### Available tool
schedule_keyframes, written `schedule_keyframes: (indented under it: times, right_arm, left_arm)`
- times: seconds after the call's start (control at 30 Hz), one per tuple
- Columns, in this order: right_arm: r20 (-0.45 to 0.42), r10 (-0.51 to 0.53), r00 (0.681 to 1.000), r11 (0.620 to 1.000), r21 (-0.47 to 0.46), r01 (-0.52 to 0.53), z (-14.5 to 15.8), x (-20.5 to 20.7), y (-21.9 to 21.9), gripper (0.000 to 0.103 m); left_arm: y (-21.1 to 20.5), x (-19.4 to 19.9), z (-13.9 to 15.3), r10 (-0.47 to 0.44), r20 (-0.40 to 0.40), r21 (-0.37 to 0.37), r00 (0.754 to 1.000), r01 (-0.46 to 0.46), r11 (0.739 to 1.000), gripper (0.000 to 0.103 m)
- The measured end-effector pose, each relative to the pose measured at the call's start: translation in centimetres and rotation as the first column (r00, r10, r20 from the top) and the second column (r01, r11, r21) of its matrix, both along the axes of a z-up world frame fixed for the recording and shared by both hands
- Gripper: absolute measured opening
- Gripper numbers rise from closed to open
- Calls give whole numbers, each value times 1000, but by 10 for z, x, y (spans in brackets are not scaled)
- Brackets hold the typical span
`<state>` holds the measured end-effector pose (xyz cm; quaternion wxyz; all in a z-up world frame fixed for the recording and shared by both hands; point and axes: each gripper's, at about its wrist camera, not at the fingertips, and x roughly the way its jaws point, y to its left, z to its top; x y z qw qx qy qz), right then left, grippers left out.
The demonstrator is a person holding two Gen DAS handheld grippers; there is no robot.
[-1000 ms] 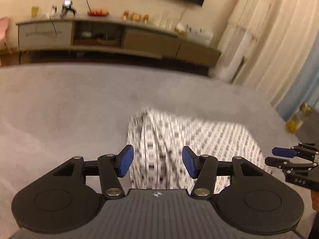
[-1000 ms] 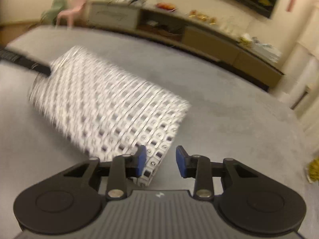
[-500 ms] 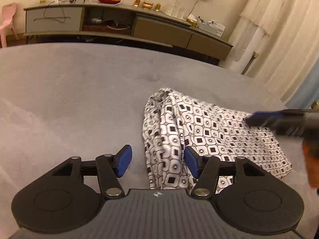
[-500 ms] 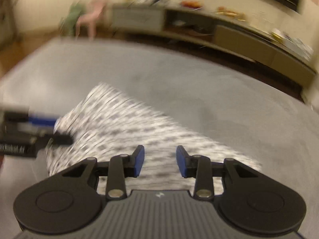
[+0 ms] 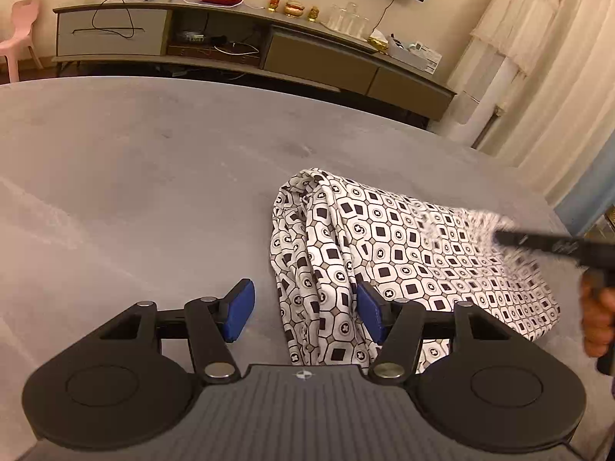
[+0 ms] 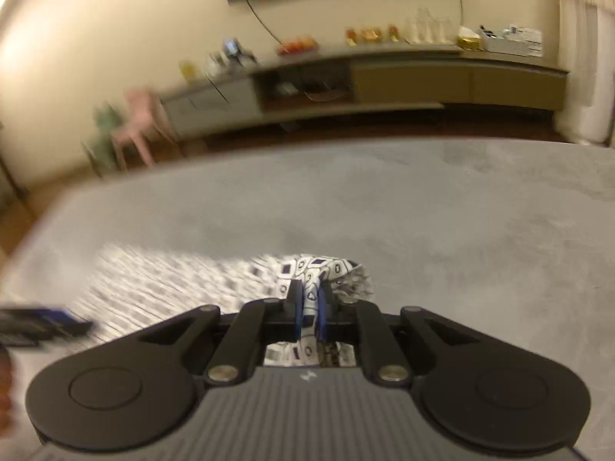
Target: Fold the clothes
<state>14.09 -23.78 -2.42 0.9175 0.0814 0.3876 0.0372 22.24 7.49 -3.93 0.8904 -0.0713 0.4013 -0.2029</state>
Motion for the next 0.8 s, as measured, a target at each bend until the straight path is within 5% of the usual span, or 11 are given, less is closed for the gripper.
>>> schedule_keyframes:
  times: [0.13,0.27,0.33,0.43,0.47,0.53,0.6,0.67,0.8]
  right_arm:
    - [-26,-17,1000,1000,9,18,-10,0,-6,18]
    - [147,-65,987,998,15,63,25,-29,-13,29]
    - [145,35,989,999,4,-36,27,-27,0,29]
    - [-2,148,989,985,-91,-147,-2,2,30,28]
    - [-39,139,990,981,-132,-143,-14,9,33,28]
    - [-22,117,993,981,-151,-118,-12,12,31,28]
    - [14,84,996,987,-140,-81,1,2,30,38]
    - [29,162,986,982,-106,-158,5,-19,42,54]
    - [60,300,952,954,-54,-297,9,-57,65,53]
  left_arm:
    - [-2,-8,24,11,90,43,996,-15,999,59]
    - [-11,-21,52,-35,233,16,972,33,999,61]
    - [-25,-15,41,-74,183,40,980,68,997,61]
    - [-35,-5,8,-46,88,130,995,35,991,63]
    - [-31,-4,3,-27,77,103,997,19,994,63]
    - [-26,-6,9,4,58,66,998,-7,998,62]
    - [-27,-16,20,-3,68,55,998,-1,998,63]
    - [-34,-29,28,-31,80,58,996,27,998,64]
    - [-58,-36,24,-95,87,131,992,84,988,65]
